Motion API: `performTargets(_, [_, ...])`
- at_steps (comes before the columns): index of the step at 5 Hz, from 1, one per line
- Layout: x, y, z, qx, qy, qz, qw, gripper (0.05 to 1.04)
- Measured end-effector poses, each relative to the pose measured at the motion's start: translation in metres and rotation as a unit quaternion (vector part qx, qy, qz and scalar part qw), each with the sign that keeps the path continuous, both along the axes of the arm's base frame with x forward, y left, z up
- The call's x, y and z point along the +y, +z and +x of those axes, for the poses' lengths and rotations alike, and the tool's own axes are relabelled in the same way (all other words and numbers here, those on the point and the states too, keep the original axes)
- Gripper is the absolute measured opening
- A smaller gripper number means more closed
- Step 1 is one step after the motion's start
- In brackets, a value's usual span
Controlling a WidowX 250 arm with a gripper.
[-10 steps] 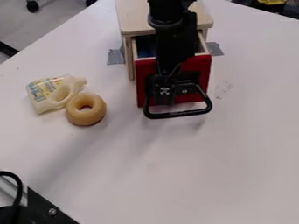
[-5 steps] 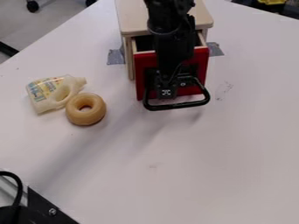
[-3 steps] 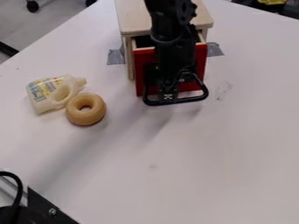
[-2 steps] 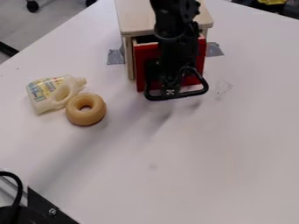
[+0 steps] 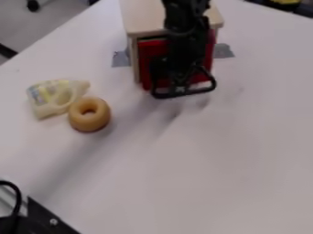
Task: Close the drawer
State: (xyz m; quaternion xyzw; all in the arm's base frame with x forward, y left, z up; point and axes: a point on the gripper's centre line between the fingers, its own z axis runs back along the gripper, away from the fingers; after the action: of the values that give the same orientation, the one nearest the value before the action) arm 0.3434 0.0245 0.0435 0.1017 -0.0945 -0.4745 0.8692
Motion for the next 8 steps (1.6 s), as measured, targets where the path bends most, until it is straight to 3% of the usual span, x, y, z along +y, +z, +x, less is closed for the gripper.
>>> performTargets(3, [0.003,-0.004,0.009,0.008,0.014,0.003,0.9999,0.998])
performTargets(5, [-0.003,-0.001,0.005,0.022,0.013,-0.016,0.9996,0.998])
performTargets(6, [-0.01,0.004,-0.009,0.04,0.01,-0.027,0.9988,0.998])
performTargets(8, [-0.024,0.038,-0.023,0.03,-0.001,-0.056,0.998,0.998])
